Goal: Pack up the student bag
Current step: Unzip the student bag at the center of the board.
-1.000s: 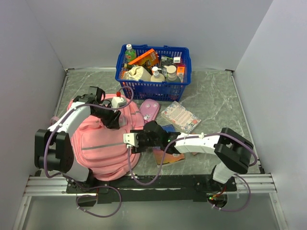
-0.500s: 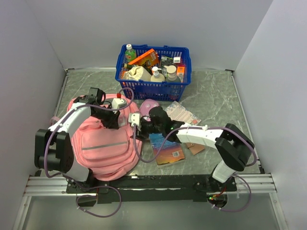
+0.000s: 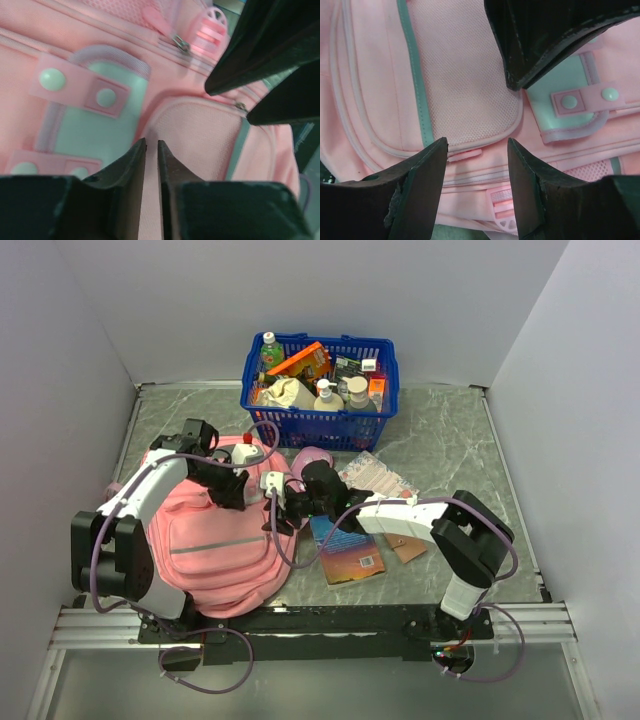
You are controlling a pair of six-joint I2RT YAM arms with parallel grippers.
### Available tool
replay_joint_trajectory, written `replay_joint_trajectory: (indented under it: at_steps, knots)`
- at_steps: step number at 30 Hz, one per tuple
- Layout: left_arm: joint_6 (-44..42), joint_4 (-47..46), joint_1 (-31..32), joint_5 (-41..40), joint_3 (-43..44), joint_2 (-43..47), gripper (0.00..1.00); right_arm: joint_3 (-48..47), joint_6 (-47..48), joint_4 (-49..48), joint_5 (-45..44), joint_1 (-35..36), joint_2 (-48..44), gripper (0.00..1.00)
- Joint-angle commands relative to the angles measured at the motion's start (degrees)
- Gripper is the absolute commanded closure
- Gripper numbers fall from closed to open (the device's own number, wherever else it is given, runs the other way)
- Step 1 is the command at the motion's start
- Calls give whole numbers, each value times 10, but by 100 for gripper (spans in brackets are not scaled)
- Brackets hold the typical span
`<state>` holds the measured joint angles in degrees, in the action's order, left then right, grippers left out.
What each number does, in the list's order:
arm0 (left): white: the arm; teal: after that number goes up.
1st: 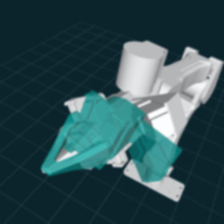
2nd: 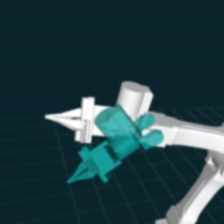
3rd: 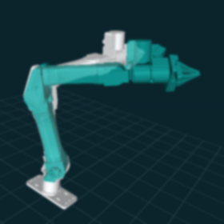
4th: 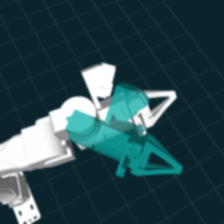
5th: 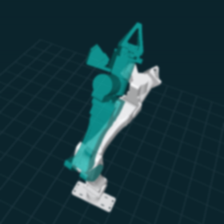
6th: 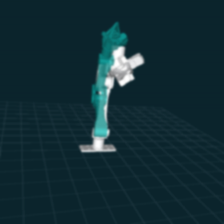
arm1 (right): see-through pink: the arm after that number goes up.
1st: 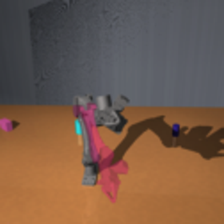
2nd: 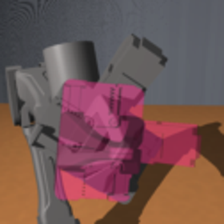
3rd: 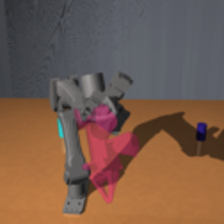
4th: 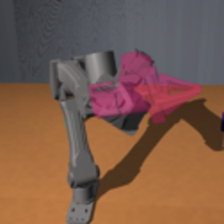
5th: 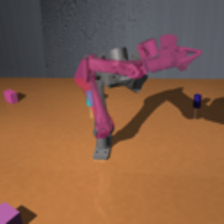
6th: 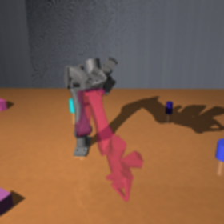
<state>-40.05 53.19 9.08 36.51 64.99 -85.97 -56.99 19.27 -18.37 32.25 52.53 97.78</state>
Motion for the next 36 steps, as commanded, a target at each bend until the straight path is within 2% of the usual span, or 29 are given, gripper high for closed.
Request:
replay_joint_trajectory:
  at_steps: [1,6,12,17,21,24,28,29,32,33,36]
  knots:
    - [-52,106,1,2,32,10,73,-12,-7,-19,34,2,12,42]
    - [-50,113,0,-16,24,12,64,-5,-2,-8,35,2,9,42]
    - [-6,42,-1,-56,27,27,54,3,12,4,35,6,3,41]
    - [11,12,-1,-80,22,-12,53,18,31,4,31,4,-2,39]
    - [16,-18,-1,-103,9,-20,51,14,80,37,33,5,-4,38]
    - [2,-10,1,-94,11,-17,47,10,106,58,38,4,-5,38]
    - [-15,10,1,-90,6,-18,47,-6,131,86,46,5,6,37]
    - [-20,16,1,-80,7,-22,49,-8,133,90,49,3,7,37]
    - [-31,38,2,-65,2,-30,66,-15,147,92,55,6,15,37]
    - [-33,40,2,-60,1,-31,75,-18,154,91,51,6,16,37]
    - [-41,43,6,-56,-6,-17,94,-27,173,92,37,13,23,38]
